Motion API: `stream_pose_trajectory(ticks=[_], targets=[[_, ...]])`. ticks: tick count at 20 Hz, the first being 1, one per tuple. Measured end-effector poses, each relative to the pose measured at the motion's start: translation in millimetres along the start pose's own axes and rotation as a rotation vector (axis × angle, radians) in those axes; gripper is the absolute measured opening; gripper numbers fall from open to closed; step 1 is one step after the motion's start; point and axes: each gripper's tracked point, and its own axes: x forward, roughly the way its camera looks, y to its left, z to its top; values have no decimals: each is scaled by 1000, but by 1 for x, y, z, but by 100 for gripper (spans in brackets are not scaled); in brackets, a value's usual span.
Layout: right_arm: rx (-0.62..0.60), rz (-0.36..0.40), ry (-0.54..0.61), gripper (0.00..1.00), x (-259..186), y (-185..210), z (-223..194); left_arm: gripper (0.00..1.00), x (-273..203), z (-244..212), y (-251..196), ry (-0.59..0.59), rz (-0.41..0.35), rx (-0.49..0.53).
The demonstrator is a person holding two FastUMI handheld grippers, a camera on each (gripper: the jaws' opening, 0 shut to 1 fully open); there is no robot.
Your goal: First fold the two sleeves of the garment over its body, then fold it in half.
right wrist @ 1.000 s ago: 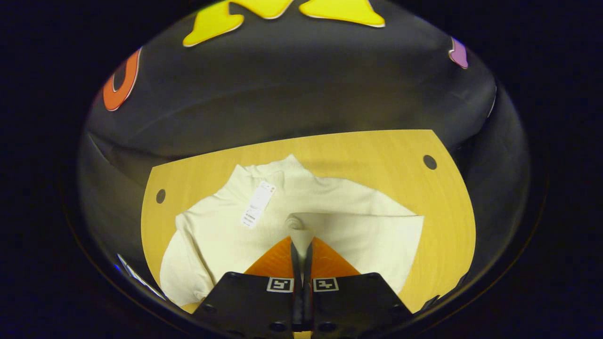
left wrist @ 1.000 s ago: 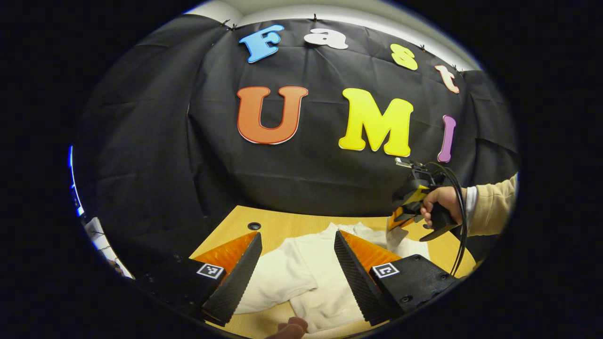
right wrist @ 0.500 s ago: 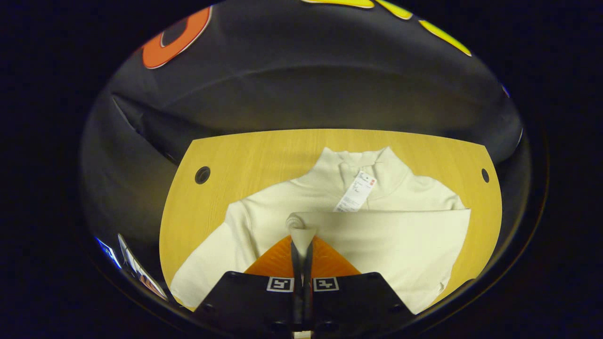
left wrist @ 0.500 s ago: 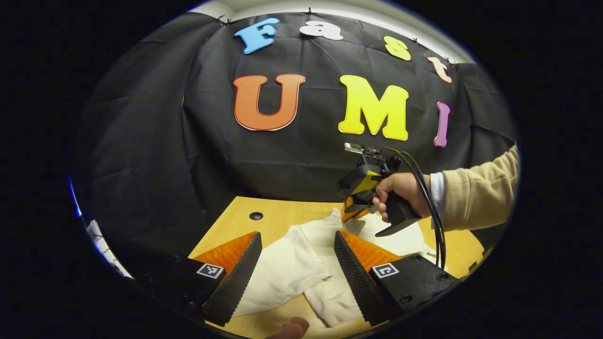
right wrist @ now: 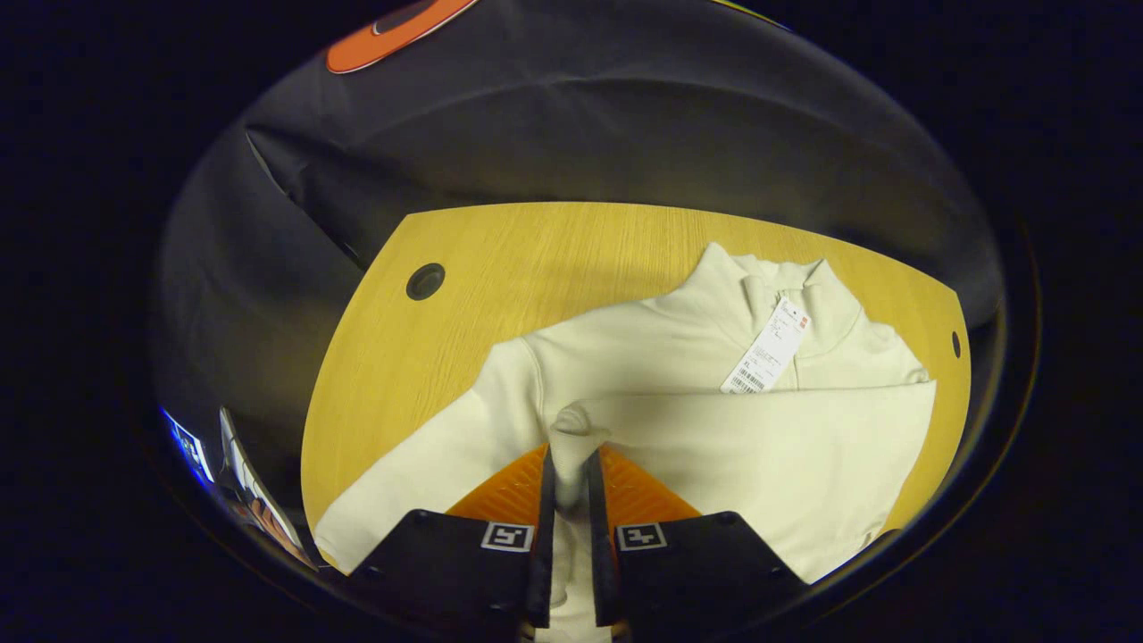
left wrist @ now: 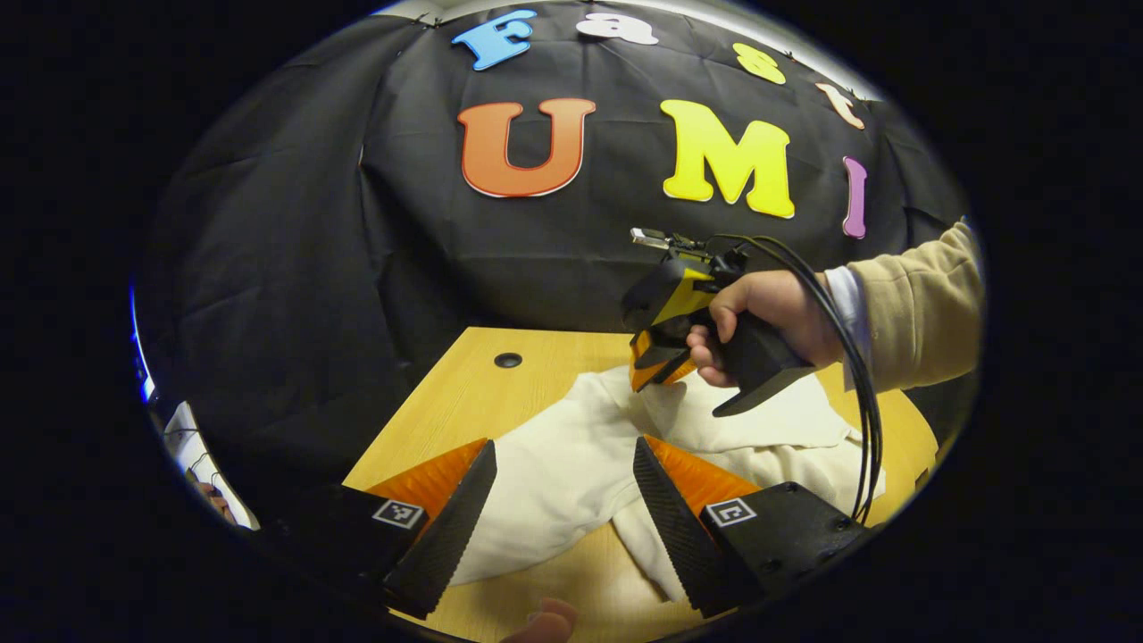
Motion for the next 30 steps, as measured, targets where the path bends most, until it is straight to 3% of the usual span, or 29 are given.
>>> stream_pose_trajectory(ticks=[1, 5, 7, 10, 14, 17, 25, 30], targets=[[3, 6, 2, 17, 0, 2, -2, 98, -2, -5, 1, 7, 7, 3], [13, 47, 7, 51, -20, 8, -8, 98, -12, -16, 8, 17, 52, 40], [5, 61, -1, 51, -31, 7, -11, 98, -16, -19, 15, 28, 76, 32], [-8, 61, -27, 91, -56, -2, -11, 98, -20, -30, 26, 41, 120, 11], [-78, 45, -126, 94, -107, -20, 0, 98, -28, -51, 65, 75, 225, -17], [-161, -16, -205, 95, -151, -42, 3, 98, -32, -69, 101, 90, 310, -55], [-211, 41, -298, 95, -246, -55, -22, 98, -58, -144, 185, 263, 605, -210], [-245, 24, -312, 95, -279, -69, -55, 98, -65, -169, 204, 340, 656, -324]])
